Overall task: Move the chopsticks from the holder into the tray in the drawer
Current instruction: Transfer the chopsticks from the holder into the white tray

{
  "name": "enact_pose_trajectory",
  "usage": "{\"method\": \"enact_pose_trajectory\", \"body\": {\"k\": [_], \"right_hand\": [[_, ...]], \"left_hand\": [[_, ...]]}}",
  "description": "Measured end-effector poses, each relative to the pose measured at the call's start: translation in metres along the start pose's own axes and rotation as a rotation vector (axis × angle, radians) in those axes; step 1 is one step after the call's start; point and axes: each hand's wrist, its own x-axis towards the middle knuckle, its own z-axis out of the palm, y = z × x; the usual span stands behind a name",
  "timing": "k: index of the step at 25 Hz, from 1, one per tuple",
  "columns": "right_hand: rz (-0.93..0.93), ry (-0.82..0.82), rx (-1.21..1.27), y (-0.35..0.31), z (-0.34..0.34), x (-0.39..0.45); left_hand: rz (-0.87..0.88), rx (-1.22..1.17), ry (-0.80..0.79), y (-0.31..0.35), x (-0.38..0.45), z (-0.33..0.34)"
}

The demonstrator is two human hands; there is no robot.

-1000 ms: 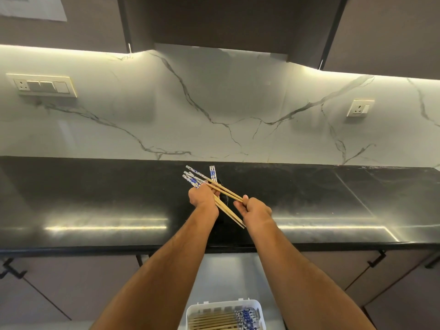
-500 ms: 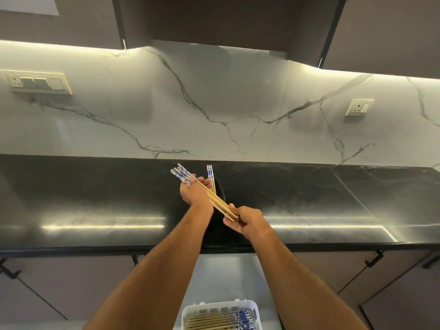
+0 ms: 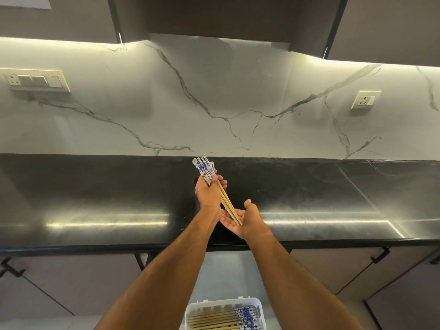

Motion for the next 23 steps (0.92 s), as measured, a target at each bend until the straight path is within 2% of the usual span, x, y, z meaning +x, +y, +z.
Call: {"method": "enact_pose_trajectory", "body": {"k": [4, 6, 7, 9, 10, 11, 13, 16, 18, 23], "right_hand": [[-0.001, 0.031, -0.113, 0.001, 0.001, 0.003], [-0.074, 0.138, -0.417, -0.001, 0.006, 0.000], [-0.189, 0.228, -0.586, -0.004, 0.009, -0.002], [-0.589, 0.331, -0.824, -0.016, 0.020, -0.008], [-0.762, 0.290, -0.889, -0.025, 0.028, -0.012], [-0.856, 0.194, -0.933, -0.033, 0.038, -0.016], [-0.941, -0.013, -1.090, -0.052, 0.057, -0.023], [-1.047, -0.158, -1.439, -0.066, 0.071, -0.023], [-1.070, -0.189, -1.541, -0.066, 0.066, -0.019], [-0.925, -0.179, -1.401, -0.052, 0.045, -0.010]], "left_hand": [[-0.014, 0.013, -0.048, 0.003, 0.004, -0.002], [-0.009, 0.042, -0.065, 0.003, 0.007, -0.004], [0.000, 0.091, -0.079, 0.002, 0.008, -0.007], [0.028, 0.242, -0.136, 0.002, 0.010, -0.014], [0.042, 0.320, -0.185, 0.002, 0.010, -0.018], [0.055, 0.385, -0.246, 0.001, 0.011, -0.022], [0.062, 0.492, -0.375, -0.001, 0.010, -0.029], [0.048, 0.664, -0.521, -0.001, 0.009, -0.039], [0.035, 0.727, -0.587, 0.000, 0.010, -0.047], [-0.067, 0.864, -0.769, 0.000, 0.016, -0.072]]}}
